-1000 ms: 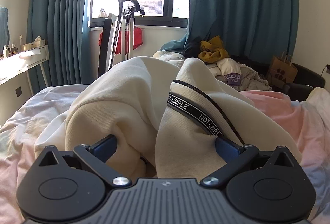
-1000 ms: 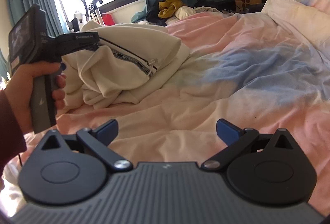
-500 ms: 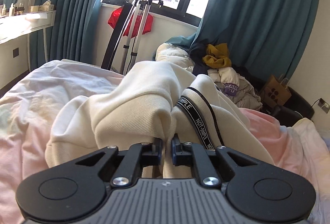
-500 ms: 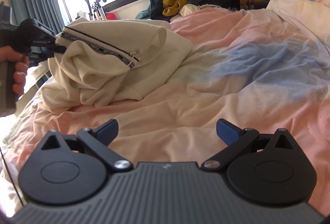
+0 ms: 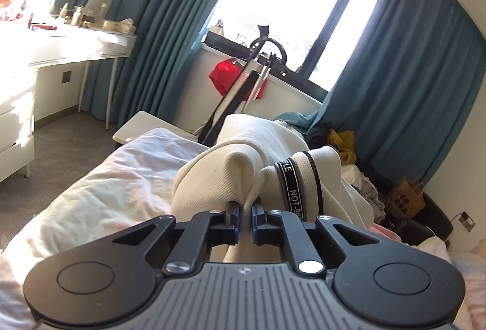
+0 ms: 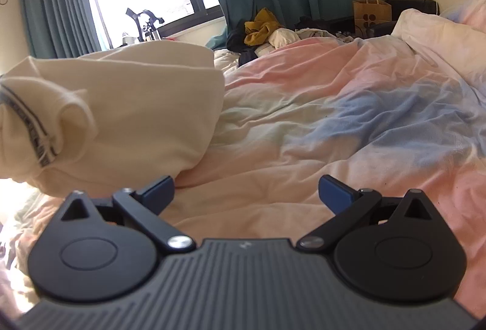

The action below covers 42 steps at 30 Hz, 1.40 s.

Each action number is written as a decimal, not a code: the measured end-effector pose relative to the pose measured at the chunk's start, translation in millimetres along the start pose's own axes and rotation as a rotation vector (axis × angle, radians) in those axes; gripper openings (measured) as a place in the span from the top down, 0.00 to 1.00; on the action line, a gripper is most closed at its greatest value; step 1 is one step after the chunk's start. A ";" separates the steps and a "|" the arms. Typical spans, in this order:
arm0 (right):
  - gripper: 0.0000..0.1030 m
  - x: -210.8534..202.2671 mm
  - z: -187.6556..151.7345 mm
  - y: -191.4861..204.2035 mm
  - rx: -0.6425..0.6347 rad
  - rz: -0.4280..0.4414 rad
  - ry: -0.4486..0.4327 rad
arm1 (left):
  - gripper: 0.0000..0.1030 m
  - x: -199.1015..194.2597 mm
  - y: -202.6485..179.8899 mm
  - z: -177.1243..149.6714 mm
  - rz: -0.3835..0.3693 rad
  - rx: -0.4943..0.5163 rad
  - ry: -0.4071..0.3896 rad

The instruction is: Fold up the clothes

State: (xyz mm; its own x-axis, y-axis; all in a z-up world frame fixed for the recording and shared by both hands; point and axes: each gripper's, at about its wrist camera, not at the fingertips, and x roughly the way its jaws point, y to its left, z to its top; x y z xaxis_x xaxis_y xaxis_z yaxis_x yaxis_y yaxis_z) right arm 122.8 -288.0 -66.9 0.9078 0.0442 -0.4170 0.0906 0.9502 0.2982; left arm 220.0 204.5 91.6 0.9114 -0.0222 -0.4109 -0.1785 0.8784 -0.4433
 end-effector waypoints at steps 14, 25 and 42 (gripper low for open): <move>0.00 -3.6 7.0 16.6 0.017 0.155 0.017 | 0.41 -32.9 96.5 -41.3 0.132 0.004 0.081; 0.24 67.4 65.8 8.4 0.139 0.175 0.073 | 0.21 -77.7 7.4 -82.9 0.046 -0.007 0.117; 0.46 296.3 129.7 32.9 0.040 0.371 0.262 | 0.21 41.4 -36.3 -157.6 -0.089 0.114 0.144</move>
State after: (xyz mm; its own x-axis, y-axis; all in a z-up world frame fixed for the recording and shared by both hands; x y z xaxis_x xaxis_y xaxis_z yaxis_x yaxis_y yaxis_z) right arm 447.9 -283.7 -69.3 0.7481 0.4605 -0.4778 -0.2005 0.8432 0.4988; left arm 205.8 96.5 -34.9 0.8579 -0.1630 -0.4873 -0.0491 0.9180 -0.3936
